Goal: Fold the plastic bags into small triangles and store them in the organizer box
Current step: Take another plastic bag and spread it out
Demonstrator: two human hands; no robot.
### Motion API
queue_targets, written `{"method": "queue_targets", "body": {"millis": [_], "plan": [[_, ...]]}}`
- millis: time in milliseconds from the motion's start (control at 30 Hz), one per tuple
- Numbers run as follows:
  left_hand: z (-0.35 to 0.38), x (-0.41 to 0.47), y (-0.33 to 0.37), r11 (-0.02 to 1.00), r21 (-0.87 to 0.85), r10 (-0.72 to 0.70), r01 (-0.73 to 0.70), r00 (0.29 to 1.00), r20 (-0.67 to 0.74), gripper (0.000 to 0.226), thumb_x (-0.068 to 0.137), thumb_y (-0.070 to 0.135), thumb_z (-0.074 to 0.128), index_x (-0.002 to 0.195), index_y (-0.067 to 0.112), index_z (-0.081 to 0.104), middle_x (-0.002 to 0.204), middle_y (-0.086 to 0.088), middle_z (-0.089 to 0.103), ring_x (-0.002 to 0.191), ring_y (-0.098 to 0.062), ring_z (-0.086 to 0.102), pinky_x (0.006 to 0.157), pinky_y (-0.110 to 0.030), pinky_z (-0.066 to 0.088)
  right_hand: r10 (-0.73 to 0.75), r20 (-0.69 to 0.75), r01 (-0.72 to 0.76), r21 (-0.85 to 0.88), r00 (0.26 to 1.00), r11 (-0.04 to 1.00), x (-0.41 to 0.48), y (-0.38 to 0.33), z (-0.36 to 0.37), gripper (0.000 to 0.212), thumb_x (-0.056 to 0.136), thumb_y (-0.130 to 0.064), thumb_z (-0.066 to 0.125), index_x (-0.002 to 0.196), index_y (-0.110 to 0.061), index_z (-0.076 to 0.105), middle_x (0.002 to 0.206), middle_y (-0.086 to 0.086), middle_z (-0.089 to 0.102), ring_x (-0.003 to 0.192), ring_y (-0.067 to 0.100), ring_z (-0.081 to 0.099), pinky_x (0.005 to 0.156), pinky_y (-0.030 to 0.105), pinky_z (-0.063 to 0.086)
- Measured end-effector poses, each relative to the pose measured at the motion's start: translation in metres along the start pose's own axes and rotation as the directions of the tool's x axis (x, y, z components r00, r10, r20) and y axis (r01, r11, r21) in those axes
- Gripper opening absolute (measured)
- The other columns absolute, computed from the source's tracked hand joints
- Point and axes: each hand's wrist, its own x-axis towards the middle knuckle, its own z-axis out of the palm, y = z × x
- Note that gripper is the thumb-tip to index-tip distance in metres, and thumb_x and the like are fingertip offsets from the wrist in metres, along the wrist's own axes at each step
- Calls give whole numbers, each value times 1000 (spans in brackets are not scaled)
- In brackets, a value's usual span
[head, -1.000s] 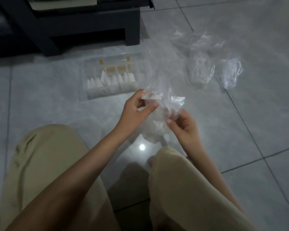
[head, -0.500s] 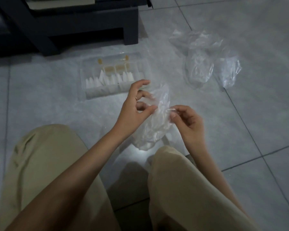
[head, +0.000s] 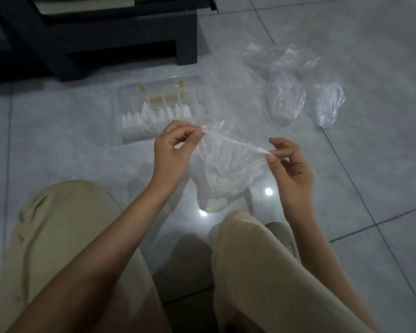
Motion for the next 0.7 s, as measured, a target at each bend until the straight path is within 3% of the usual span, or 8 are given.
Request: {"method": "queue_targets", "body": {"millis": [100,167,233,300,367,467,600,700], "plan": [[-1,1,1,1000,18,-17,17,1000,-2,14,84,13,67,79,25,70,106,11,52,106,0,52,96,-15,38,115,52,-124,230,992,965,0,-7,1,22,96,-1,49,79,-13,55,110,-7,69,108,10,63,85,20,48],[0,0,4,1000,-4,10,-9,999,37,19,86,8,61,74,22,65,109,8,57,108,1,53,94,-14,38,128,46,-135,238,991,962,2,-9,4,20,97,0,46,82,-11,53,96,-5,72,95,10,66,80,20,49],[1,-2,8,999,-36,15,-12,997,81,19,89,6,52,71,14,56,90,1,60,87,-3,57,80,-13,40,104,5,-104,160,995,982,7,-10,7,18,98,-3,49,86,-15,55,74,-11,65,72,5,61,70,17,46],[1,-3,9,1000,-18,2,0,994,113,19,94,9,47,75,9,49,73,-5,51,67,-7,48,65,-14,38,44,-25,-43,41,999,998,15,-11,8,18,98,-5,51,87,-19,56,60,-14,52,56,1,45,57,15,38],[2,-3,7,1000,20,-14,11,991,133,22,98,9,46,76,12,46,68,-4,44,60,-7,42,58,-17,36,-5,-39,3,-56,999,998,25,-14,7,16,97,-6,52,87,-18,56,52,-15,46,47,0,39,51,12,32],[3,-2,2,994,108,-42,28,990,132,25,99,8,49,77,19,48,62,2,44,52,-4,40,52,-19,36,-18,-158,-4,-136,987,991,40,-14,3,11,96,-12,55,87,-18,57,53,-12,50,47,2,45,52,17,38],[1,2,-12,978,160,-120,131,990,-78,21,98,12,51,78,18,49,62,6,49,48,1,45,52,-14,36,-24,-348,-30,-148,937,989,39,-6,3,14,96,-16,50,89,-28,54,81,-6,56,72,9,53,68,30,47],[-4,11,-22,942,-31,-328,334,896,-300,20,98,13,49,79,19,48,64,0,48,44,1,44,49,-18,38,-17,-208,-6,-111,978,994,26,1,10,14,95,-15,48,86,-24,55,70,-5,56,64,10,53,62,24,44]]}}
